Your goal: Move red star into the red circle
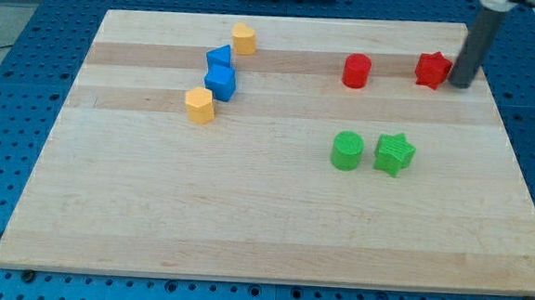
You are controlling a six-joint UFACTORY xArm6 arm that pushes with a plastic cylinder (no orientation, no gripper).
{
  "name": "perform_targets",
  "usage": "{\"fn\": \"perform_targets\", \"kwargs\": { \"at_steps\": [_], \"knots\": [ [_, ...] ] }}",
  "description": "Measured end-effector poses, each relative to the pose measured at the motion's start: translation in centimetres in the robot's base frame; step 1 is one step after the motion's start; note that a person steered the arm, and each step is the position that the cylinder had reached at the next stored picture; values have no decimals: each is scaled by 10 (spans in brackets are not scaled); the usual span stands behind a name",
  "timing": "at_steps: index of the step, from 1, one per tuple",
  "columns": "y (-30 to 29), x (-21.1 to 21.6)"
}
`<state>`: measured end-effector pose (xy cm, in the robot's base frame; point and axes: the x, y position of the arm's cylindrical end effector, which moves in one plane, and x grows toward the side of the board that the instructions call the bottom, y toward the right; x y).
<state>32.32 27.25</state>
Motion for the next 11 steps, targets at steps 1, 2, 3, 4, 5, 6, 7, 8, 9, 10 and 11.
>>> {"fn": "perform_targets", "kwargs": {
  "at_steps": [1, 2, 3, 4, 5, 6, 7, 8, 9, 10, 11],
  "knots": [
    [0, -33],
    [-91, -33],
    [-122, -40],
    [-34, -37],
    [-23, -31],
    [-111, -32],
    [-100, -19],
    [-41, -12],
    [-49, 12],
    [-109, 2],
    [-141, -12]
  ]
}}
